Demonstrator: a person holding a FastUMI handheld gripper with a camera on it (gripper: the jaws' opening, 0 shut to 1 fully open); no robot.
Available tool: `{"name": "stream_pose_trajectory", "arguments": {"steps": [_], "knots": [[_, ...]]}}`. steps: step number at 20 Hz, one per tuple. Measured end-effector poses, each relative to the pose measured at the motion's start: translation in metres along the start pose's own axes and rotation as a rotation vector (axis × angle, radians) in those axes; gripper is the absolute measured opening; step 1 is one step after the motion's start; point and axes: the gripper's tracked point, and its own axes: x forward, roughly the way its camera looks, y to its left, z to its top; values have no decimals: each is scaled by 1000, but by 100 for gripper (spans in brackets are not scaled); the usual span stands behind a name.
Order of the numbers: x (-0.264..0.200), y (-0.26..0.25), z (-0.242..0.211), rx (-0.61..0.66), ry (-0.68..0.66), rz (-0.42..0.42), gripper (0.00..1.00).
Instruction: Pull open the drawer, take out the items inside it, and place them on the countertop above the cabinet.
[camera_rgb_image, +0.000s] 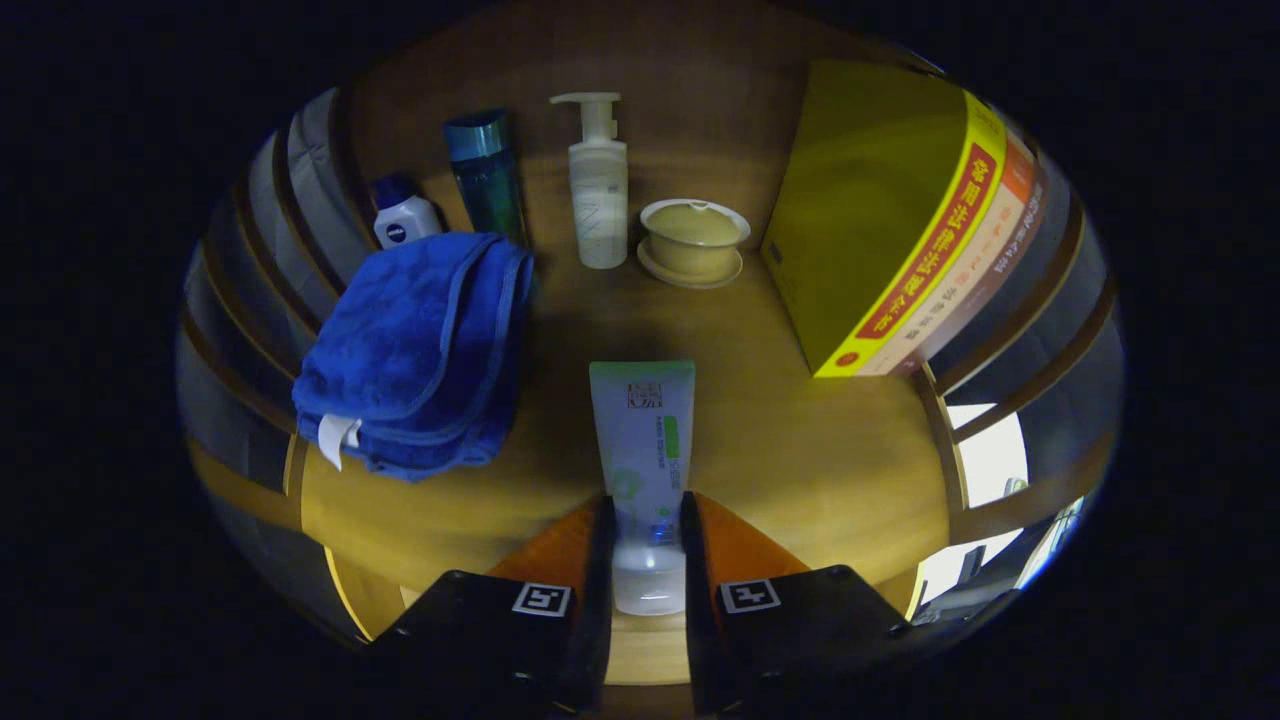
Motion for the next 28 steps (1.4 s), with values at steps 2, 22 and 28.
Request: {"name": "stream_pose_trajectory", "arguments": {"steps": [2, 22, 28], "knots": [[7, -2, 6, -33, -15, -17, 40], [-126, 14, 26, 134, -493, 55, 100], [-198, -7, -4, 81, -666, -14, 99]]}}
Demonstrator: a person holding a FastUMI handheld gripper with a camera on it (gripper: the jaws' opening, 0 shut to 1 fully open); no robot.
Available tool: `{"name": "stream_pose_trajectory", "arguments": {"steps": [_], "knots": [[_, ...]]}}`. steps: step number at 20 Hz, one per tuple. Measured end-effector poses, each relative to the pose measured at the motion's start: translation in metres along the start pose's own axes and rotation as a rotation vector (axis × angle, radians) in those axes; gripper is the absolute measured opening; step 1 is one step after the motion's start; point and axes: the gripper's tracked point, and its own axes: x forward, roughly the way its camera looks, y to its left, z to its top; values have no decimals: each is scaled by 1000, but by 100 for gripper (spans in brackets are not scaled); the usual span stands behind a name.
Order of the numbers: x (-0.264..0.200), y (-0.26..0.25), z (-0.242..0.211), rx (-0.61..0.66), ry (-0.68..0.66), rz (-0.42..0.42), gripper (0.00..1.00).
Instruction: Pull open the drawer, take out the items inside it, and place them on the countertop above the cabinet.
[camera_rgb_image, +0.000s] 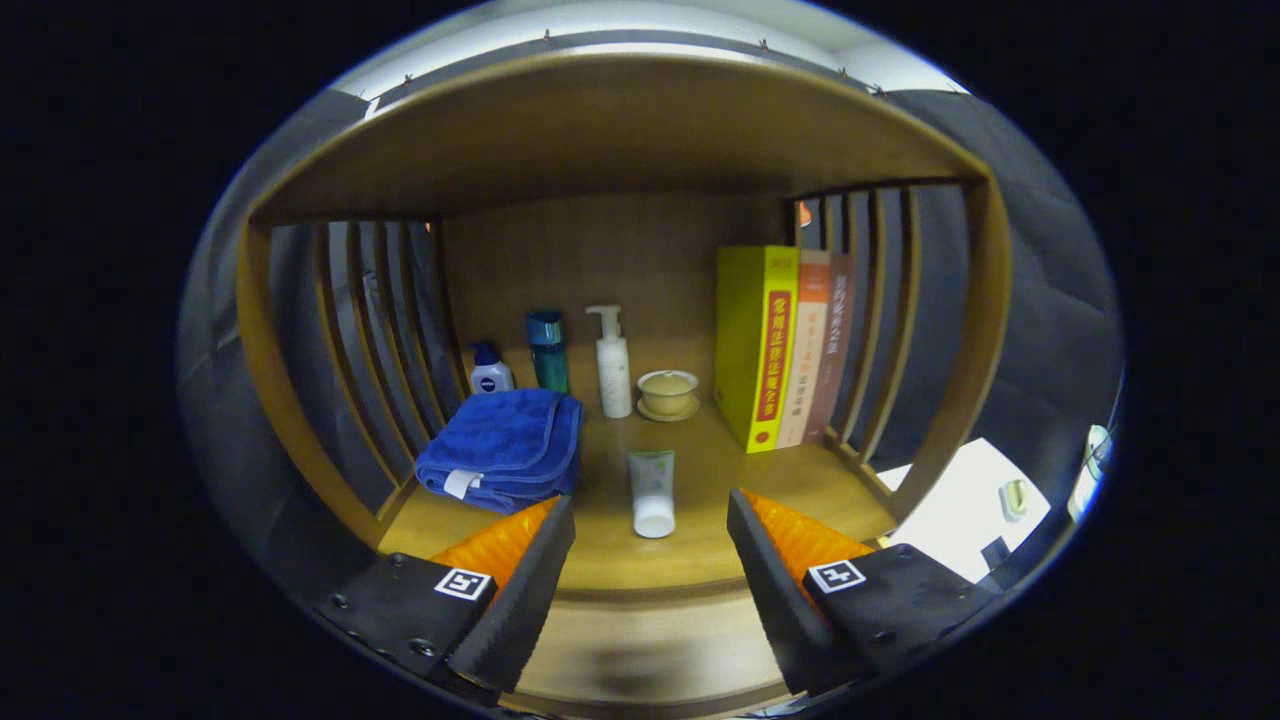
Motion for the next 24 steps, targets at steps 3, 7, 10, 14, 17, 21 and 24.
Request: {"name": "stream_pose_trajectory", "arguments": {"steps": [3, 7, 10, 14, 17, 21, 24], "knots": [[-39, -9, -10, -10, -52, -23, 99], [-79, -19, -41, 20, -74, -43, 99], [-102, -25, -67, 54, -92, -52, 99], [-125, -24, -102, 61, -99, -50, 99], [-134, -17, -122, 49, -89, -32, 99], [-142, -5, -155, 10, -45, -12, 99], [-144, -2, -178, -5, -9, -7, 99]]}}
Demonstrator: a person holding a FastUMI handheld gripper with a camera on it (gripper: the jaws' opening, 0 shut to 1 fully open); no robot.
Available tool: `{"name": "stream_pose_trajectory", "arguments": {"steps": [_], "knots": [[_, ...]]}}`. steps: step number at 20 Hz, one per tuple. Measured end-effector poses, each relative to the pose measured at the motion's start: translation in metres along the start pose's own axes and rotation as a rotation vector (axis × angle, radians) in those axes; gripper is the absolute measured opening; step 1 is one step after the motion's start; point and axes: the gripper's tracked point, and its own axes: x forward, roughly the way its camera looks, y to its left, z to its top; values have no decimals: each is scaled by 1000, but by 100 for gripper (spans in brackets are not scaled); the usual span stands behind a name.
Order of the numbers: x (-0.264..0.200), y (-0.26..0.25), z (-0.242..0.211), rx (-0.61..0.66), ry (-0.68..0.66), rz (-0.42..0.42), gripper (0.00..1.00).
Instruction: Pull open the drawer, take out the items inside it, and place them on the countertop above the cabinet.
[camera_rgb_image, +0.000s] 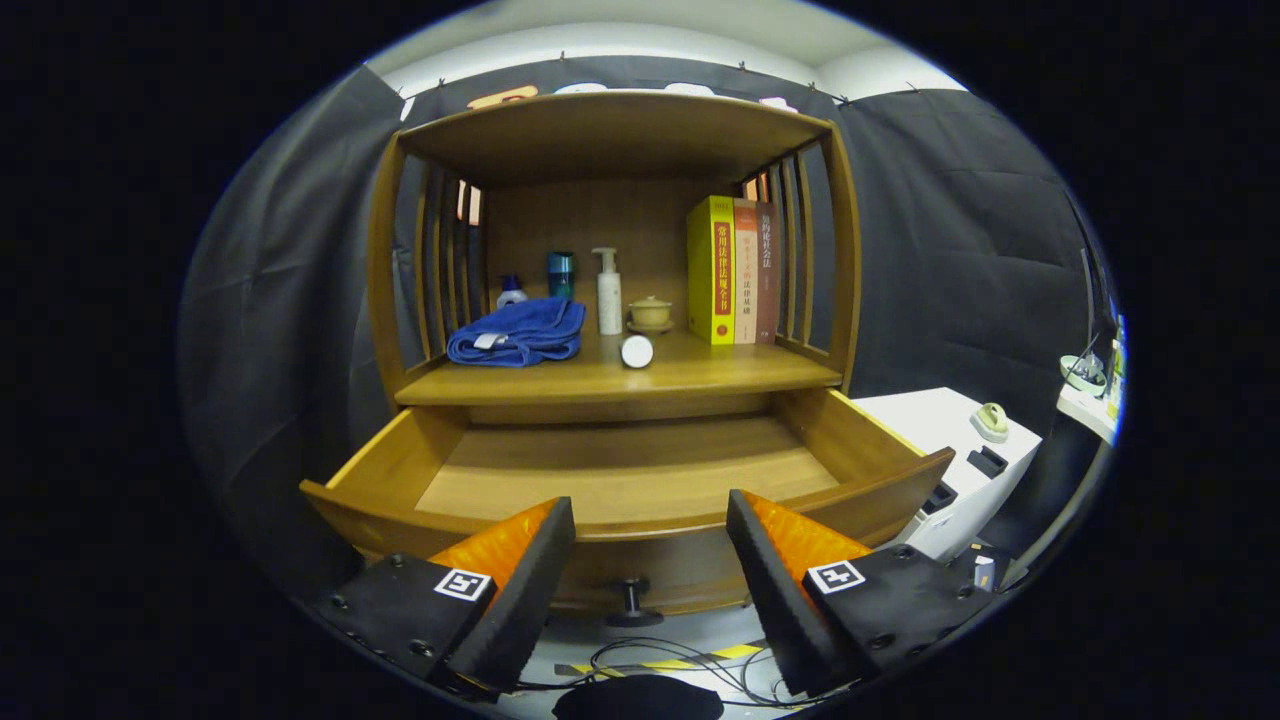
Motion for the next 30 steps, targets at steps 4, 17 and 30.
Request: {"name": "stream_pose_trajectory", "arguments": {"steps": [4, 17, 30], "knots": [[-1, 5, -13, 22, 3, 16, 98], [14, 11, -11, 67, -27, 30, 98], [81, 14, 8, 55, -8, -7, 98]]}}
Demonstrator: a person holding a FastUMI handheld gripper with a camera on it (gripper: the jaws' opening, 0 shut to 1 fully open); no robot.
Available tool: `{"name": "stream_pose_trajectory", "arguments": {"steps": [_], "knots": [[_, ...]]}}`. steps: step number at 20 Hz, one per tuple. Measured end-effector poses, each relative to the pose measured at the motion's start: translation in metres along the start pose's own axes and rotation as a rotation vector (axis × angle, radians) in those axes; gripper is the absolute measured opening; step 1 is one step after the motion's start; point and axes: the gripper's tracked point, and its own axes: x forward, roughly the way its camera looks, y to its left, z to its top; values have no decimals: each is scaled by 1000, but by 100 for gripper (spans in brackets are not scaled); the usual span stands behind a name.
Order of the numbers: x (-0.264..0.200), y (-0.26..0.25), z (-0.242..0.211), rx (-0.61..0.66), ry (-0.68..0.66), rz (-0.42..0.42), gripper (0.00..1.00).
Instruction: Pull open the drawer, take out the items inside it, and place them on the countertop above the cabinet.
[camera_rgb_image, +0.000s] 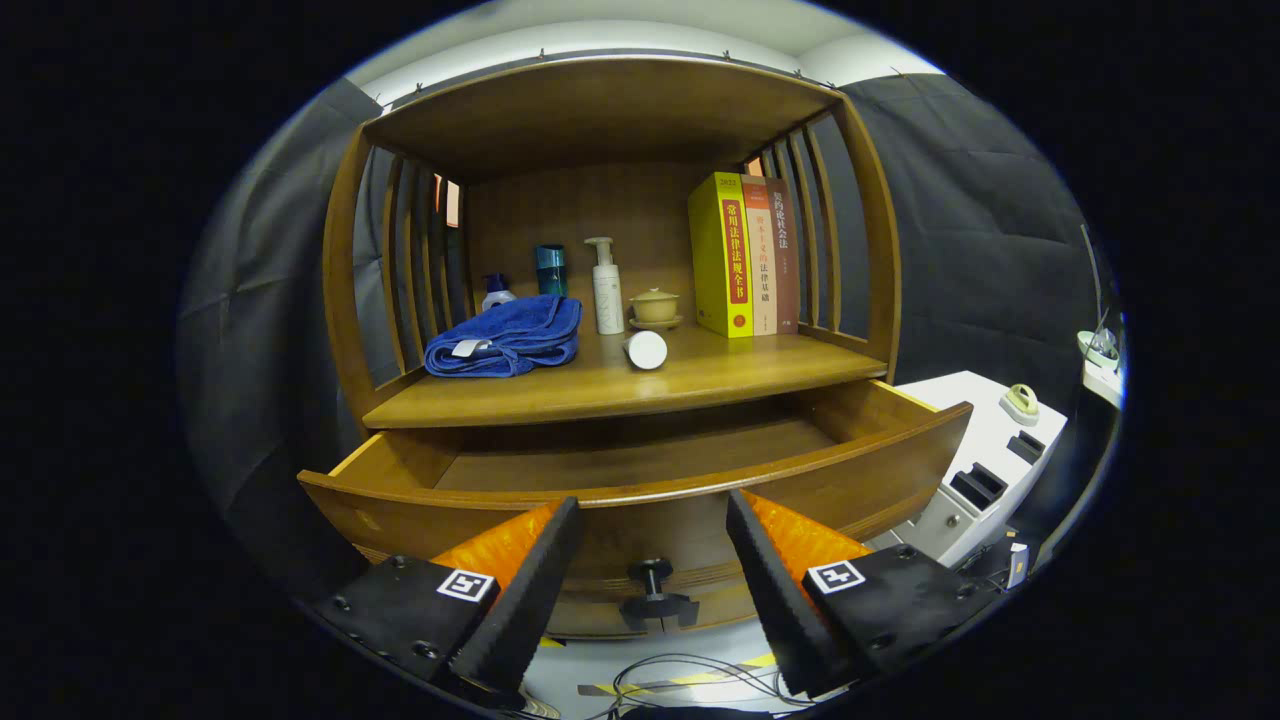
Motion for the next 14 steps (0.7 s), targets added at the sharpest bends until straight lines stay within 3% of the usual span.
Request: {"name": "stream_pose_trajectory", "arguments": {"steps": [14], "knots": [[60, 5, 10, -32, 26, -44, 98]]}}
